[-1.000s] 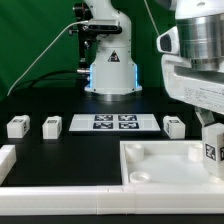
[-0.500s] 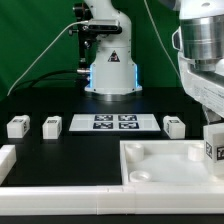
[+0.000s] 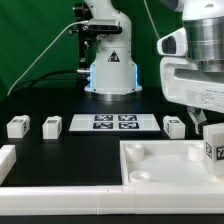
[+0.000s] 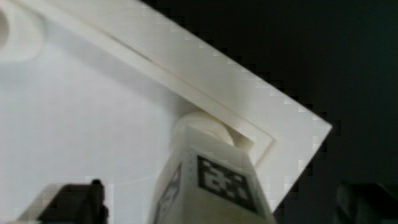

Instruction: Assemble one leg

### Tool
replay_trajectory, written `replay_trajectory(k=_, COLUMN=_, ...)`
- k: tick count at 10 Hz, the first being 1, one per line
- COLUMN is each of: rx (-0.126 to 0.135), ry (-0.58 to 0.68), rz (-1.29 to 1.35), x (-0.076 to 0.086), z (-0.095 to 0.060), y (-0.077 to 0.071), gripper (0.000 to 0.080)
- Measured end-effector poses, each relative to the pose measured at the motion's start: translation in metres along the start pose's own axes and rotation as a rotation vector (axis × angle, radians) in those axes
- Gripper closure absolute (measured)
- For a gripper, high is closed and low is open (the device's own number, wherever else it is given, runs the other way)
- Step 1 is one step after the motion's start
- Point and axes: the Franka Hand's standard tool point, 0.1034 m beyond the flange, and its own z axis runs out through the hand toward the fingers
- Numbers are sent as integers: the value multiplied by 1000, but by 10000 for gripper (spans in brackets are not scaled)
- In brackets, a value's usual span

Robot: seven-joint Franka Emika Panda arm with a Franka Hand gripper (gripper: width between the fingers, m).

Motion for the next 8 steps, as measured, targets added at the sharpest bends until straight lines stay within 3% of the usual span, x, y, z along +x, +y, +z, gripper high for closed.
replay_trajectory(k=8, rx=-22, ry=9, rz=-949, x=3, z=0, y=3, gripper=150)
